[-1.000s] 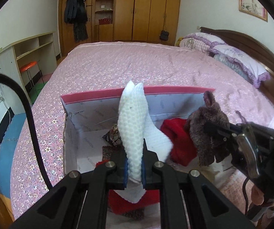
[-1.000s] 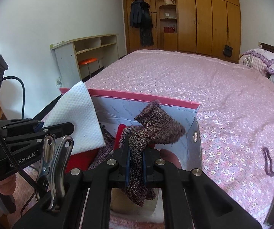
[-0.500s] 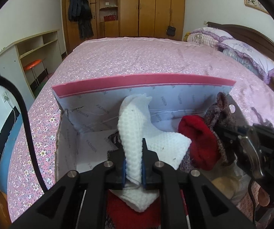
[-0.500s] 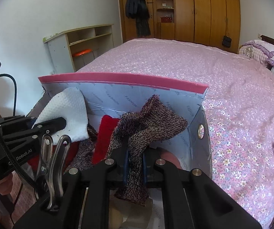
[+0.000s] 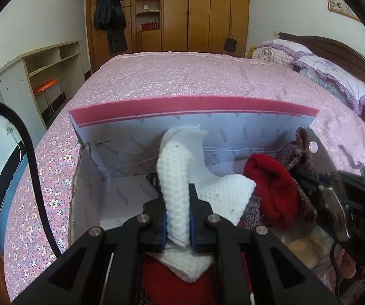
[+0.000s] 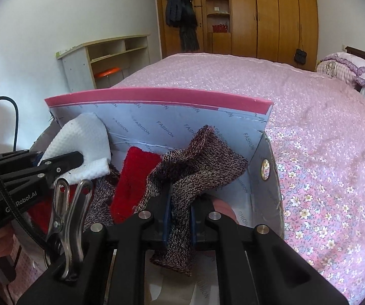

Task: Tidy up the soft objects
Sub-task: 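Open the left tool releasing the towel while the right tool releases the sock in the box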

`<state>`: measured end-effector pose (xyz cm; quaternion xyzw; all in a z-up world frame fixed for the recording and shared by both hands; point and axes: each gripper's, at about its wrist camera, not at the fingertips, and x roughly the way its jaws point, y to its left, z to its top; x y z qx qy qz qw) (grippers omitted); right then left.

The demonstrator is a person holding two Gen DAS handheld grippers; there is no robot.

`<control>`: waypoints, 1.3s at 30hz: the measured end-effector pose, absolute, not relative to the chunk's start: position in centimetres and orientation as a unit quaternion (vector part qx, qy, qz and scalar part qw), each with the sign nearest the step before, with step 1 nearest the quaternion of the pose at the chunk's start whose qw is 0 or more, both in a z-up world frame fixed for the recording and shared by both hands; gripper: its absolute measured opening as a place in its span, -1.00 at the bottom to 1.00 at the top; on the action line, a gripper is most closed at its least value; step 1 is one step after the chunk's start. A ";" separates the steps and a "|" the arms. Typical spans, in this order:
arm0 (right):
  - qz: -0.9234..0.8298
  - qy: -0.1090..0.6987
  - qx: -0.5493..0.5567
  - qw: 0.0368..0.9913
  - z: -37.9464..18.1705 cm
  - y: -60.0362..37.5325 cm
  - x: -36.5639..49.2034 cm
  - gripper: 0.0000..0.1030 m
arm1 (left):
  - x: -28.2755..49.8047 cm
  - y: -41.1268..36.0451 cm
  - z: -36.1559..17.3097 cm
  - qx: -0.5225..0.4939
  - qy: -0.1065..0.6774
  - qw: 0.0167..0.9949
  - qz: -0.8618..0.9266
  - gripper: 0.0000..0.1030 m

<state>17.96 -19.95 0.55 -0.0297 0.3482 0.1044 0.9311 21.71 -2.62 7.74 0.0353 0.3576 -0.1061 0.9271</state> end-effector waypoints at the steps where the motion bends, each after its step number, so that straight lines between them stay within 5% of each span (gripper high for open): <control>1: 0.105 0.347 -0.029 0.932 0.5 -20.0 18.0 -0.78 | 21.7 -2.5 7.6 0.033 0.358 0.927 -0.106 -0.76; 20: 0.104 0.348 -0.016 0.932 0.4 -20.1 17.5 -0.76 | 20.9 -2.2 7.5 0.036 0.354 0.930 -0.091 -0.60; 28: 0.097 0.347 0.017 0.933 2.4 -21.0 17.1 -0.20 | 19.7 -1.7 9.1 0.050 0.358 0.928 -0.085 -0.18; 39: 0.096 0.327 -0.001 0.940 4.7 -20.6 14.1 -0.16 | 16.8 -0.5 11.6 0.019 0.358 0.927 -0.108 -0.08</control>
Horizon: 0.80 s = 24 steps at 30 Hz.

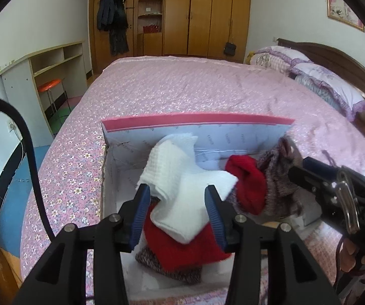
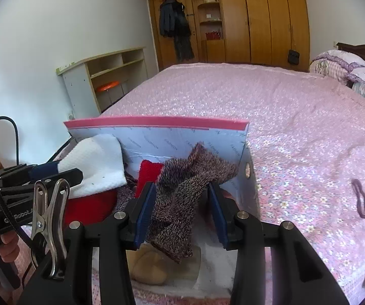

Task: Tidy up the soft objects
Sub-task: 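Open the left tool releasing the towel while the right tool releases the sock in the box, then withdraw both tools from the box toward the dark gray hair tie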

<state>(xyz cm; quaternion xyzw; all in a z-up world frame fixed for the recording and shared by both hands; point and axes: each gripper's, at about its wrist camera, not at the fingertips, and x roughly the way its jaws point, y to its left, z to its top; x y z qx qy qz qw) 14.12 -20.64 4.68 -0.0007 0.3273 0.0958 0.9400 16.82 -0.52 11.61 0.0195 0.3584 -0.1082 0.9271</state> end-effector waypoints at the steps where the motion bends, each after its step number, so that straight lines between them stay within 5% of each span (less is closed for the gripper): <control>1: 0.095 0.325 -0.002 0.941 5.0 -20.7 13.8 -0.16 | 16.5 -0.5 11.9 0.019 0.356 0.928 -0.109 -0.08; 24: 0.113 0.321 0.005 0.940 5.8 -21.2 4.6 -0.15 | 7.2 -0.7 13.3 0.021 0.350 0.923 -0.160 -0.08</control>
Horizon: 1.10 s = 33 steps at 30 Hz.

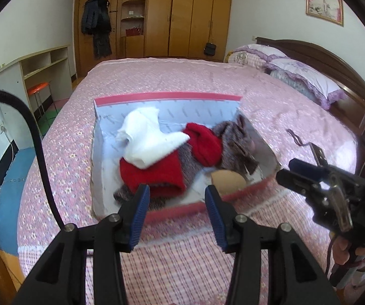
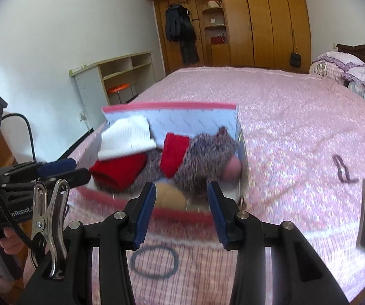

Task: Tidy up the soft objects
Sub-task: 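Withdraw both tools from the box toward the dark gray hair tie, then grasp the dark gray hair tie with the right tool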

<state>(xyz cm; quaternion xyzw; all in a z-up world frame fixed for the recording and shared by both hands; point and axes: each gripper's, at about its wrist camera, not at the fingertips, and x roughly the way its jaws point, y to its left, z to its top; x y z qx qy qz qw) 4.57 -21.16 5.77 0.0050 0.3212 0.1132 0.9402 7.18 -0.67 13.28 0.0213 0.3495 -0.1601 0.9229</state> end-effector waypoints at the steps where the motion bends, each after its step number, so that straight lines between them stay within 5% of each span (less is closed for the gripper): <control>1: 0.112 0.325 0.007 0.939 5.4 -21.3 4.2 -0.16 | 6.6 -0.7 13.1 0.022 0.349 0.922 -0.163 -0.08; 19: 0.086 0.378 0.048 0.921 0.5 -23.5 1.3 -0.16 | 3.6 -4.3 8.1 0.052 0.401 0.892 -0.202 -0.08; 33: 0.127 0.392 0.066 0.909 -1.0 -22.7 1.7 -0.65 | 4.0 -6.5 4.9 0.056 0.420 0.876 -0.230 -0.43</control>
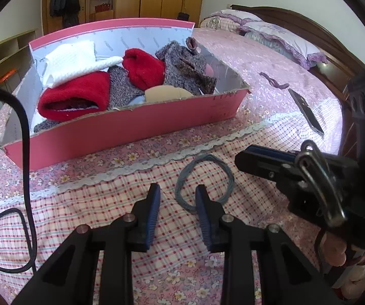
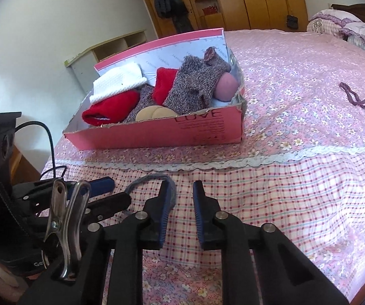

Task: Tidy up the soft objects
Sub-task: 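Grasp the dark gray hair tie with the right tool, then carry the hair tie with the right tool into the box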

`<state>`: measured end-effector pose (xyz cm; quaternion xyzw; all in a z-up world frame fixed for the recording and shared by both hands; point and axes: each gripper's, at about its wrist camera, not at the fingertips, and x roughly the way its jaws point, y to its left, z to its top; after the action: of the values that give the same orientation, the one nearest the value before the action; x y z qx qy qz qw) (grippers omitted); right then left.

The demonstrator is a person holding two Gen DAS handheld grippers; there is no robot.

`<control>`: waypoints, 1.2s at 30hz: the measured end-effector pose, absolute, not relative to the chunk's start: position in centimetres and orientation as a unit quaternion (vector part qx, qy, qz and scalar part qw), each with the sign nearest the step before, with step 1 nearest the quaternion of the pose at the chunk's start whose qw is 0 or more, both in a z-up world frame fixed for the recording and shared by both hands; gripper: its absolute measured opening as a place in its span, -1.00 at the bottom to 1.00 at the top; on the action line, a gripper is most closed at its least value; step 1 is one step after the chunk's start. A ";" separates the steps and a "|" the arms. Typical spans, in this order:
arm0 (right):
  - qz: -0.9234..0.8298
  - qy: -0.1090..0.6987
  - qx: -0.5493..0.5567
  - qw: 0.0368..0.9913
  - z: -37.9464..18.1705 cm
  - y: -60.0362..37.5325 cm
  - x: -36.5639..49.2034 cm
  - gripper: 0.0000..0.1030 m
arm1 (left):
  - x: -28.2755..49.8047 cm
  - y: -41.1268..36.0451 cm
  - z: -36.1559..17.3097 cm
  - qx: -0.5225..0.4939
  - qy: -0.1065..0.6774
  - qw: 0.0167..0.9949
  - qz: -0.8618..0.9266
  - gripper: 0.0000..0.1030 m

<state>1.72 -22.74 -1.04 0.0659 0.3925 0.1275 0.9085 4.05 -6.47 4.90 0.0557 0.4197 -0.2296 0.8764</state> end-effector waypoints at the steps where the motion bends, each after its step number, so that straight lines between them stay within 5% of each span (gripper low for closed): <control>1: 0.129 0.393 0.064 0.908 -1.1 -22.6 1.8 -0.67 | 4.1 -6.5 4.8 0.055 0.420 0.876 -0.231 -0.44; 12: 0.138 0.410 0.056 0.900 -3.0 -20.9 2.7 -0.71 | 4.9 -7.0 3.8 0.050 0.428 0.874 -0.224 -0.50; 23: 0.144 0.416 0.073 0.895 -3.8 -20.6 3.3 -0.91 | 4.9 -8.4 3.6 0.051 0.418 0.874 -0.243 -0.88; 36: 0.149 0.378 0.082 0.910 -1.0 -21.0 1.7 -0.92 | 4.0 -7.4 5.5 0.032 0.395 0.884 -0.249 -0.91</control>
<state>1.70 -21.05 -1.00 0.0817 0.3776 0.1494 0.9102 3.97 -7.35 5.49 0.0318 0.3946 -0.2489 0.8839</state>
